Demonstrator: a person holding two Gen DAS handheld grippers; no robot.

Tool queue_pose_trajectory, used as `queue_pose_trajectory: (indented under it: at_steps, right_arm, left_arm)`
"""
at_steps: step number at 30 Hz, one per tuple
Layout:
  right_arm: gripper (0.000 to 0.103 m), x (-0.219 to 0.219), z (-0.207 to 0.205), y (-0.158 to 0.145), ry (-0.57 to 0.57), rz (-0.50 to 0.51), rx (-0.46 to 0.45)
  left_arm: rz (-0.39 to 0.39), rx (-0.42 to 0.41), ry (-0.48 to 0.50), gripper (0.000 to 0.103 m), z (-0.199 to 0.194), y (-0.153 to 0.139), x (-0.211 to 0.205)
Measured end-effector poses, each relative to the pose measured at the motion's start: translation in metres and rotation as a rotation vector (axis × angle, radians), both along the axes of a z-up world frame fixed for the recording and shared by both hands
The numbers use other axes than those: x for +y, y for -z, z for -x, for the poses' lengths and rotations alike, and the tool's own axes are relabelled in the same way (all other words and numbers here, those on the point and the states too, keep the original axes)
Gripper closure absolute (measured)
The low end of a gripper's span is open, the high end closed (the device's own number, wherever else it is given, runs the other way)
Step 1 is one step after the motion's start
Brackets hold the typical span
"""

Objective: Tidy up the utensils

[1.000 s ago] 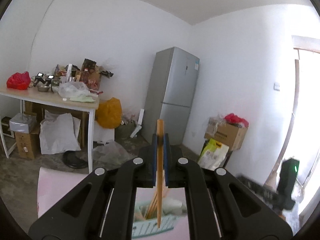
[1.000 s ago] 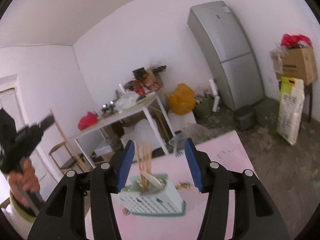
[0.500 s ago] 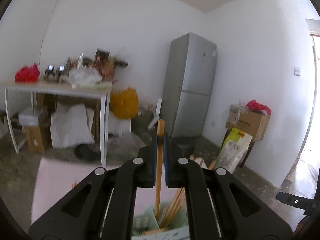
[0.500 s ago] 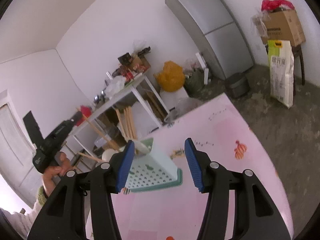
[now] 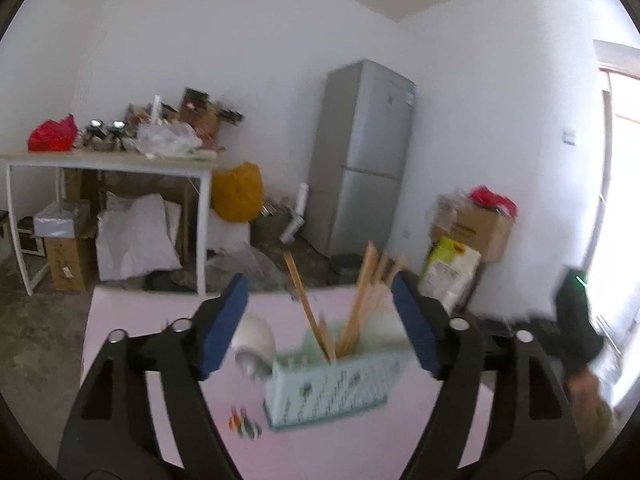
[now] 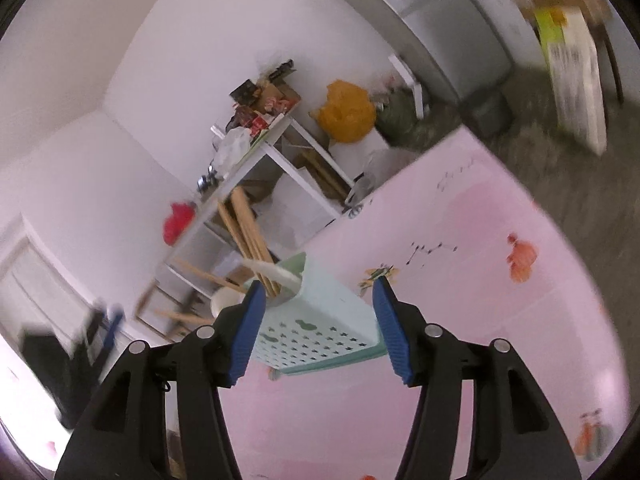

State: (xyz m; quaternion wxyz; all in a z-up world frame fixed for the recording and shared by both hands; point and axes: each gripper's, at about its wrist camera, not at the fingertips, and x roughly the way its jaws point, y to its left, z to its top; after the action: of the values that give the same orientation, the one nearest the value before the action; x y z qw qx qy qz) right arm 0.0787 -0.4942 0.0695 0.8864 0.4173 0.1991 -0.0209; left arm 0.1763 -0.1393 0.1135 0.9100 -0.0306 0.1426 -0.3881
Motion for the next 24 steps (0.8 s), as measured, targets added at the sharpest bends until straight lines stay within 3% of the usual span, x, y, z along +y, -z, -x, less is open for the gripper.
queue_pose_trajectory:
  at_steps: [6, 10, 15, 24]
  right_arm:
    - [0.047, -0.017, -0.042, 0.04, -0.075, -0.271, -0.009]
    - [0.045, -0.012, -0.071, 0.059, -0.133, -0.372, -0.002]
    - [0.042, 0.001, -0.096, 0.071, -0.179, -0.422, 0.008]
    - [0.038, 0.005, -0.101, 0.073, -0.179, -0.454, 0.007]
  left_arm:
    - [-0.172, 0.099, 0.096, 0.021, -0.006, 0.063, -0.02]
    - [-0.288, 0.156, 0.062, 0.021, -0.034, 0.113, -0.05]
    - [-0.245, 0.2, 0.035, 0.021, -0.056, 0.128, -0.061]
    - [-0.182, 0.259, 0.031, 0.021, -0.063, 0.121, -0.065]
